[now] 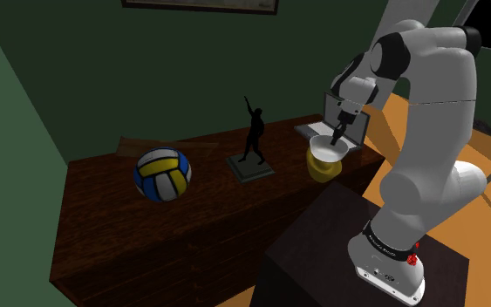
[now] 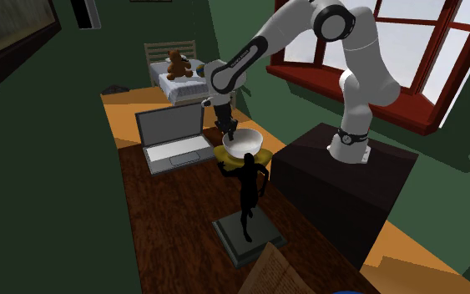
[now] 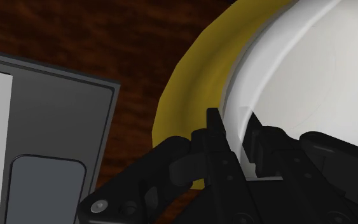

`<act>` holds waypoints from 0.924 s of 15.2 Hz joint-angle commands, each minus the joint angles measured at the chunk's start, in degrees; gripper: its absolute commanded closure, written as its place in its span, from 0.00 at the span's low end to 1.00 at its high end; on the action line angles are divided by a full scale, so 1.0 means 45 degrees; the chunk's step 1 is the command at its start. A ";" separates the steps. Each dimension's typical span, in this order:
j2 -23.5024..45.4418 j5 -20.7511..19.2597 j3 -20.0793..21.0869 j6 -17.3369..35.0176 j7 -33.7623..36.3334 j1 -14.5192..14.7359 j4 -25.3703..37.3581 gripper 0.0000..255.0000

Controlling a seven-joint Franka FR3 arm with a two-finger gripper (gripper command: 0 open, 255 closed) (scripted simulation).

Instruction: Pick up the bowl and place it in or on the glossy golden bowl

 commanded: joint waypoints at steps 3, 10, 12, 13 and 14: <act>0.0015 0.0013 0.0008 0.0018 -0.0004 -0.0001 0.0004 1.00; 0.0021 0.0016 0.0010 0.0017 -0.0002 -0.0001 0.0010 0.00; -0.0166 -0.0150 -0.0094 -0.0327 0.0096 -0.0006 0.0191 0.00; -0.0334 -0.0305 -0.0187 -0.0677 0.0192 -0.0017 0.0398 0.00; -0.0488 -0.0451 -0.0274 -0.1032 0.0283 -0.0033 0.0623 0.00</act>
